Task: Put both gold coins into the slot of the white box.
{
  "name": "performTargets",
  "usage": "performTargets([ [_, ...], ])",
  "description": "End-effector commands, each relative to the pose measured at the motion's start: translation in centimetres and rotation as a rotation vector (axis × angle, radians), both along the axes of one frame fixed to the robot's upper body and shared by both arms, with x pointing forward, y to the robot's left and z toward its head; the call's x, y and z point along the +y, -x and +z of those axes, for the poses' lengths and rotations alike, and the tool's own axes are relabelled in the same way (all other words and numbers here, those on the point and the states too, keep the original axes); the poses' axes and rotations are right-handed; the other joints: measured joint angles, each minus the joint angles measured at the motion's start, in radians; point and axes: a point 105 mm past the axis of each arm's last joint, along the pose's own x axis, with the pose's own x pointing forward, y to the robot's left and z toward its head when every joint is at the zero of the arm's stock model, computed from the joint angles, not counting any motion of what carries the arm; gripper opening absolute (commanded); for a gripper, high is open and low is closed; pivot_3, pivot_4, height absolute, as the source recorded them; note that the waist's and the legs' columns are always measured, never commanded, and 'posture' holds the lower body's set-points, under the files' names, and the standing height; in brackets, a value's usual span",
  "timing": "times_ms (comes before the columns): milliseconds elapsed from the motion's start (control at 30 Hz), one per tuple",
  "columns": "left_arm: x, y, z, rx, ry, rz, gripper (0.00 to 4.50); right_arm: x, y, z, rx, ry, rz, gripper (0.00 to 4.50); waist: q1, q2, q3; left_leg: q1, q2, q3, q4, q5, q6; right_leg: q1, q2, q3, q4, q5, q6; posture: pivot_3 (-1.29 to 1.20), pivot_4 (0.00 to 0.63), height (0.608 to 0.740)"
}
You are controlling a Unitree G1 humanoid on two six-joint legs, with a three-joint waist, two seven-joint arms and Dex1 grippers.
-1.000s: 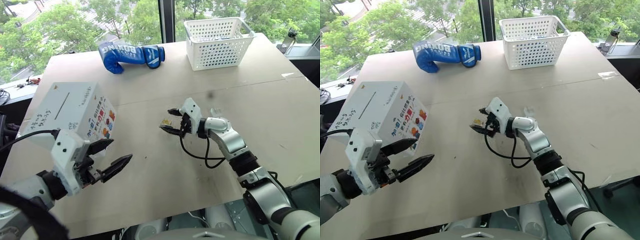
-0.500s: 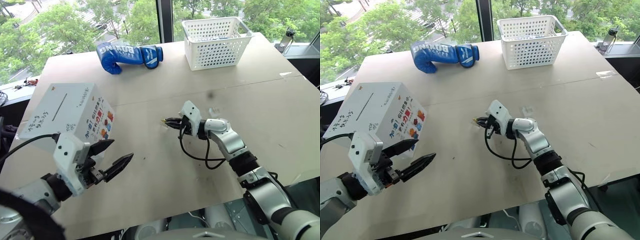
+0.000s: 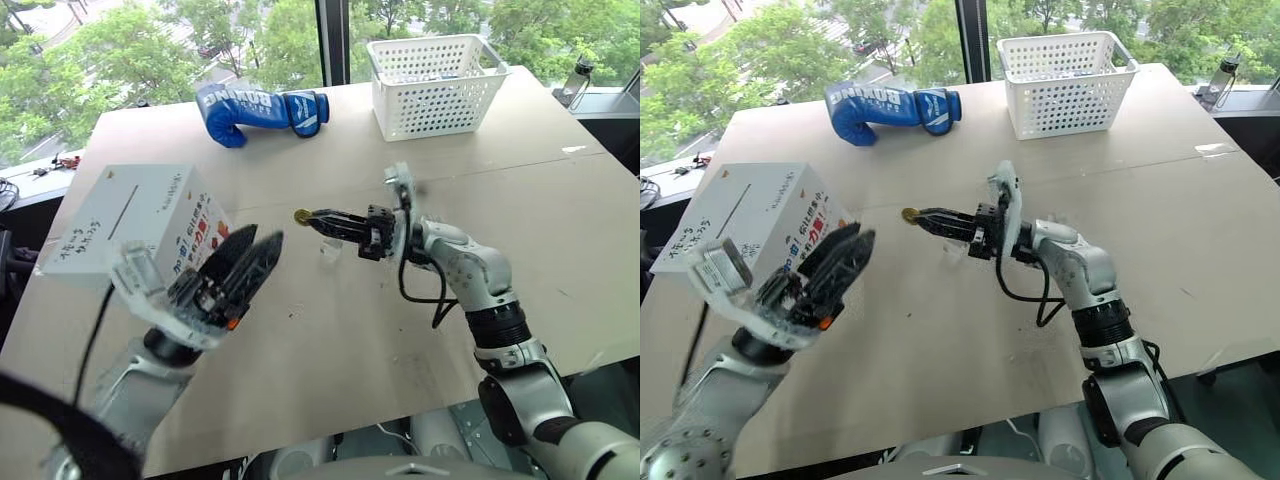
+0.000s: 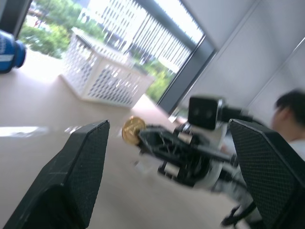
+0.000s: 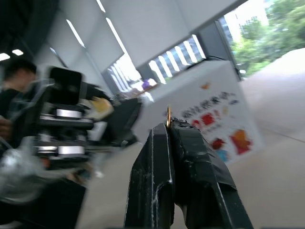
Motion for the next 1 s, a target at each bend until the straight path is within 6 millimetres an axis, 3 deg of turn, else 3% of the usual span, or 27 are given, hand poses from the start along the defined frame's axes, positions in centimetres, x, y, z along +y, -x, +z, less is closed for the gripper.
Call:
performTargets([
  [33,-0.5,-0.3,1.1,-0.045,0.114,-0.04,4.11,-0.2,1.8,2.9,-0.008,-0.092,0.111,0.07,0.0,0.0,0.0,0.0,0.0,0.0,0.0,0.0,0.0,0.0,0.0,0.0,0.0,0.0,0.0,0.0,0.15,0.721],
  [100,-1.0,-0.5,1.2,-0.046,0.14,-0.073,4.11,-0.2,2.3,3.4,0.007,-0.108,0.14,0.07,0.002,0.001,0.0,0.0,0.0,0.0,0.0,0.0,0.0,0.0,0.0,0.0,0.0,0.0,0.0,0.0,0.15,0.721],
  [167,-1.7,-0.6,1.1,-0.04,0.135,-0.109,3.56,0.0,2.7,3.7,0.013,-0.114,0.157,0.0,0.001,0.0,0.0,0.0,-0.001,0.0,0.0,0.0,0.0,0.0,0.0,0.0,0.0,0.0,0.0,0.0,0.15,0.721],
  [433,-3.3,-0.7,0.8,-0.007,0.158,-0.192,0.03,0.2,3.6,4.0,0.009,-0.114,0.192,0.0,0.002,0.0,0.0,0.0,-0.001,0.0,0.0,0.0,0.0,0.0,0.0,0.0,0.0,0.0,0.0,0.0,0.15,0.721],
  [667,-4.1,-0.6,0.6,0.003,0.145,-0.24,0.03,0.1,3.7,4.0,0.008,-0.103,0.197,0.0,0.001,0.0,0.0,0.0,-0.001,0.0,0.0,0.0,0.0,0.0,0.0,0.0,0.0,0.0,0.0,0.0,0.15,0.721],
  [767,-3.7,-0.7,0.7,-0.002,0.147,-0.213,0.0,0.1,3.4,4.0,0.018,-0.095,0.19,0.98,0.001,0.0,0.0,0.0,-0.001,0.0,0.0,0.0,0.0,0.0,0.0,0.0,0.0,0.0,0.0,0.0,0.15,0.721],
  [867,-2.9,-1.0,1.6,-0.029,0.127,-0.153,0.0,-0.2,3.1,3.9,0.013,-0.087,0.177,2.44,0.002,0.0,0.0,0.0,-0.001,0.0,0.0,0.0,0.0,0.0,0.0,0.0,0.0,0.0,0.0,0.0,0.15,0.721],
  [900,-2.4,-1.1,2.3,-0.047,0.096,-0.118,0.0,-0.5,2.6,3.8,-0.006,-0.071,0.139,2.58,0.002,0.0,0.0,0.0,-0.001,0.0,0.0,0.0,0.0,0.0,0.0,0.0,0.0,0.0,0.0,0.0,0.15,0.721],
  [967,-1.4,-1.3,4.0,-0.086,0.026,-0.036,0.0,-1.3,1.6,3.4,-0.067,-0.019,0.078,3.39,0.003,0.0,0.0,-0.001,-0.001,-0.001,0.0,0.0,0.0,0.0,0.0,-0.001,0.0,0.0,0.0,0.0,0.15,0.721],
  [1000,-0.8,-1.5,5.1,-0.111,-0.01,0.022,0.0,-1.8,1.1,3.2,-0.112,0.015,0.046,3.39,0.003,0.0,0.0,0.0,-0.001,-0.001,0.0,0.0,0.0,0.0,0.0,0.0,0.0,0.0,0.0,0.0,0.15,0.721],
])
